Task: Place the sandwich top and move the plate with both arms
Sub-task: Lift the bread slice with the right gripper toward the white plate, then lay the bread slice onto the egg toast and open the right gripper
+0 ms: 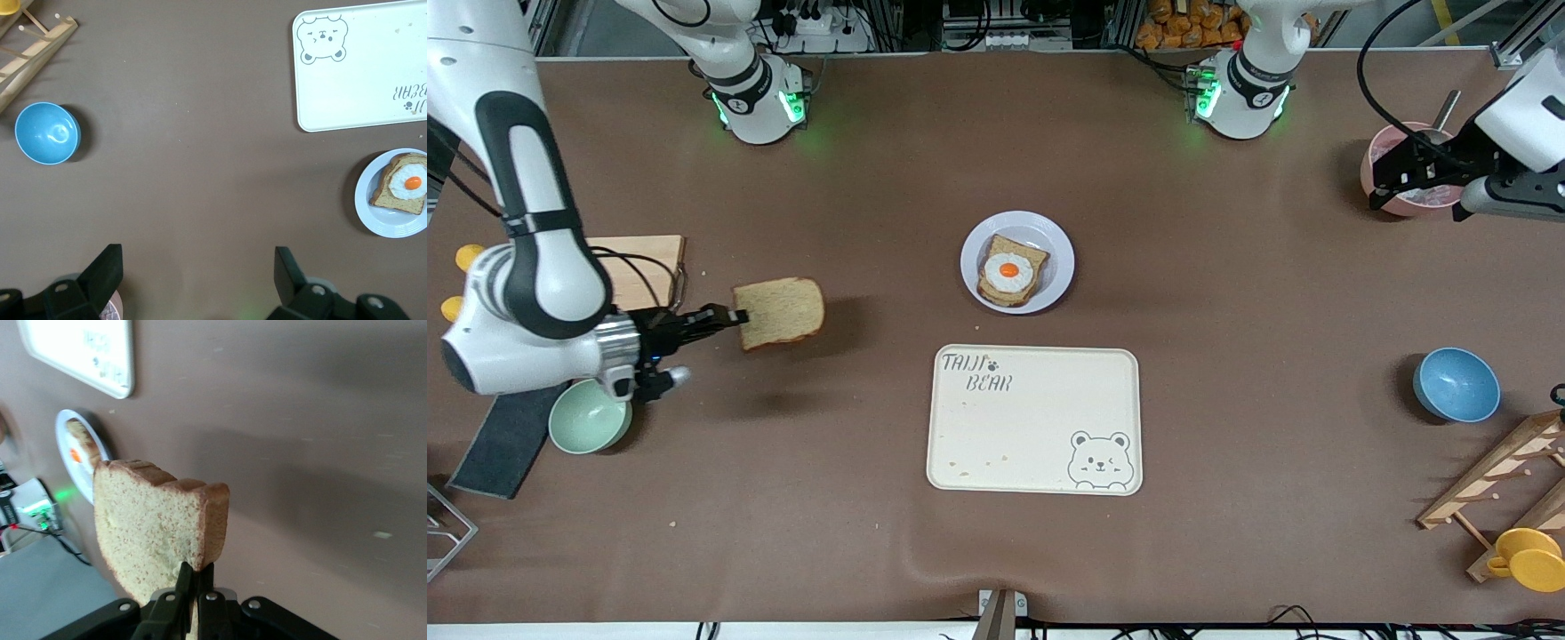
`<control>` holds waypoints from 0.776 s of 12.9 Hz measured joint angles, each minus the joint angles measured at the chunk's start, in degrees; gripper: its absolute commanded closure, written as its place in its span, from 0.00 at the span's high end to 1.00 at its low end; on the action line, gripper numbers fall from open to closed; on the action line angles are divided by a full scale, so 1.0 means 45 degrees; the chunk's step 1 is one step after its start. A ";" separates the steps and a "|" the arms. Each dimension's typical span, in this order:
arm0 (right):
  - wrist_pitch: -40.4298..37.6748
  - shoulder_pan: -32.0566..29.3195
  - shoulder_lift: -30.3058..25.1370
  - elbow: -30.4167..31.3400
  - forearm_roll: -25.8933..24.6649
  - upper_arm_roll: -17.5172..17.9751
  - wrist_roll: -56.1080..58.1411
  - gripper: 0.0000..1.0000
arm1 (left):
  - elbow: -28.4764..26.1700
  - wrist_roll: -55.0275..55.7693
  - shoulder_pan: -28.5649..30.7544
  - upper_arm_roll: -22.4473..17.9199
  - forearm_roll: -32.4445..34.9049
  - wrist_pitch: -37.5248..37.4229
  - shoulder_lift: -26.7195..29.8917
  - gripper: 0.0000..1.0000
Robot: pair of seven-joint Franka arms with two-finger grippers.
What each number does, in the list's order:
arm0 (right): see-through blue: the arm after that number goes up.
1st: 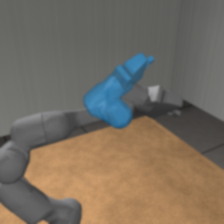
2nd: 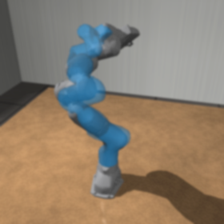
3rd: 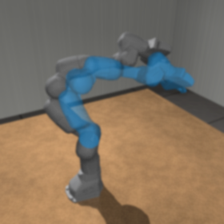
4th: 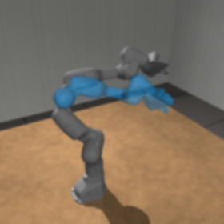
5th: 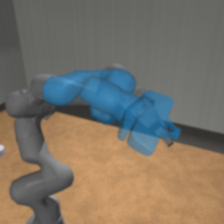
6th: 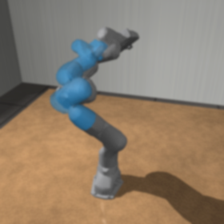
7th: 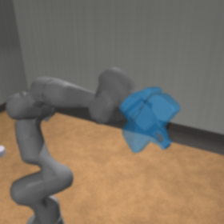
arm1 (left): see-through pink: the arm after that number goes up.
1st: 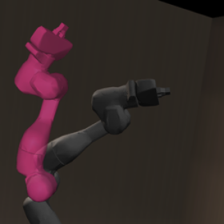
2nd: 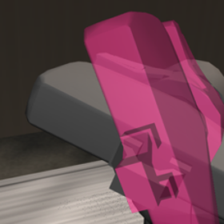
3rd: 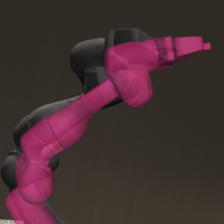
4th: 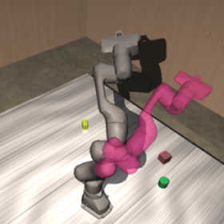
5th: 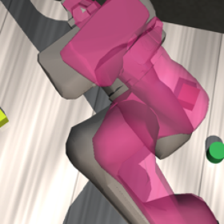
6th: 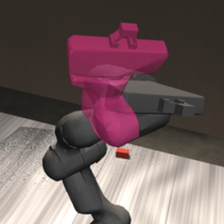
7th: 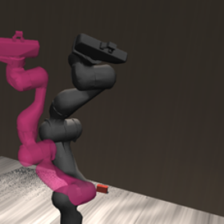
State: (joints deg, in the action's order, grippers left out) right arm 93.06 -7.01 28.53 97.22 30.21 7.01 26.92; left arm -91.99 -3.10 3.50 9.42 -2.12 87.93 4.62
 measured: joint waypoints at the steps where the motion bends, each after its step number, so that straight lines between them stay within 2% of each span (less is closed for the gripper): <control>1: -0.0030 0.0391 0.0000 0.0071 0.0493 0.0000 -0.0148 0.00 | -0.0002 0.0000 0.0000 0.0000 0.0016 0.0002 0.0006 1.00; 5: 0.0351 0.1862 -0.0192 0.0196 0.1508 0.0006 -0.1906 0.00 | -0.0066 0.0000 -0.0001 0.0037 0.0019 0.0008 0.0004 1.00; 10: 0.3987 0.4985 -0.0655 0.0840 0.1572 0.0024 -0.3551 0.00 | -0.0066 0.0001 -0.0001 0.0079 0.0020 0.0025 0.0011 1.00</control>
State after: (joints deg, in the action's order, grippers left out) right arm 111.00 15.42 25.58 101.00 37.29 7.12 10.94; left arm -92.29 -3.10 3.50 9.78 -2.03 88.04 4.67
